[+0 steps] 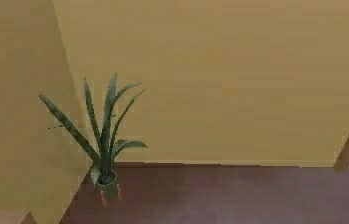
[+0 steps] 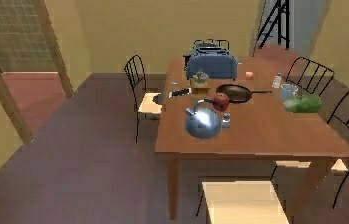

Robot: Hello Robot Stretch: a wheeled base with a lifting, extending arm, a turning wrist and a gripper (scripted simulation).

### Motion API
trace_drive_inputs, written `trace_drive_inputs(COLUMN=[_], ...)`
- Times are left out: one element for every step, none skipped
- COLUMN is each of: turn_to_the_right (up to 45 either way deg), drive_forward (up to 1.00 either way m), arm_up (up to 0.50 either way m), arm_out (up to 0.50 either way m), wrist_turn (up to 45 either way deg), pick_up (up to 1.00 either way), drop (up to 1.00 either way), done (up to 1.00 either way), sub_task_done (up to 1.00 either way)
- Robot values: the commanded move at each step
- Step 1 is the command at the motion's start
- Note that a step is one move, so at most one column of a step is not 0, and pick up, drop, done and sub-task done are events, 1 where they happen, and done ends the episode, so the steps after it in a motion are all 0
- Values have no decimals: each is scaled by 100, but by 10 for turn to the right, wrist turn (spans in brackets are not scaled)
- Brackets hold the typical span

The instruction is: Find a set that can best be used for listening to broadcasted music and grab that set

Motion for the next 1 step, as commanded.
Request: trace_drive_inputs(turn_to_the_right=[450], drive_forward=[0], arm_up=[0], arm_out=[0], wrist_turn=[0], pick_up=[0], drop=[0], done=[0], sub_task_done=[0])
